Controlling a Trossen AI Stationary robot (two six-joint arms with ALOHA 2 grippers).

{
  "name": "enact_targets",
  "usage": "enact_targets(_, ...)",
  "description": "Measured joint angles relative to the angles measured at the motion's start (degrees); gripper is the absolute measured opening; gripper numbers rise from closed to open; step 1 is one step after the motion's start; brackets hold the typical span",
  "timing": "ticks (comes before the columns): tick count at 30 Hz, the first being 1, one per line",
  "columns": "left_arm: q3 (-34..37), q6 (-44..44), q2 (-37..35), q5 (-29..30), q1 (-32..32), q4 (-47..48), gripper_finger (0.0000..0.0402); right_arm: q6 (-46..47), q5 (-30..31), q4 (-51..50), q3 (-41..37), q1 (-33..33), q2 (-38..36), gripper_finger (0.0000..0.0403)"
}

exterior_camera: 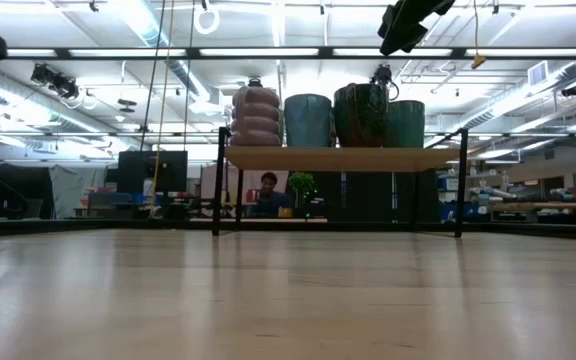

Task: Place coffee mugs
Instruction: Put the violet mug on the shelf

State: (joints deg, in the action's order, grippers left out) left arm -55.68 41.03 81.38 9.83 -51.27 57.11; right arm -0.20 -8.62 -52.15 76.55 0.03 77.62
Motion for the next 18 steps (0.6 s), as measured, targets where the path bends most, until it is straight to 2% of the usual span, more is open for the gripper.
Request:
enact_targets(4, 0.00, -4.84, 0.00, -0.13, 1.57, -0.73, 0.0034, -0.25, 0.00, -0.01, 0.00, 0.00, 0.00, 0.0195)
enact_targets(6, 0.00, -8.17, 0.02, -0.55, 2.97, -2.83, 0.0020, -0.25, 0.00, -0.01, 0.00, 0.00, 0.00, 0.0195)
enact_targets(11, 0.00, -17.48, 0.02, -4.12, 9.11, -7.24, 0.0024, 0.44, -0.02, -0.04, 0.00, 0.00, 0.00, 0.0195)
enact_targets(18, -0.02, -31.68, 0.00, -11.57, 21.93, -12.23, 0.0023, 3.68, -0.04, -2.70, 0.85, 0.00, 0.00, 0.0195)
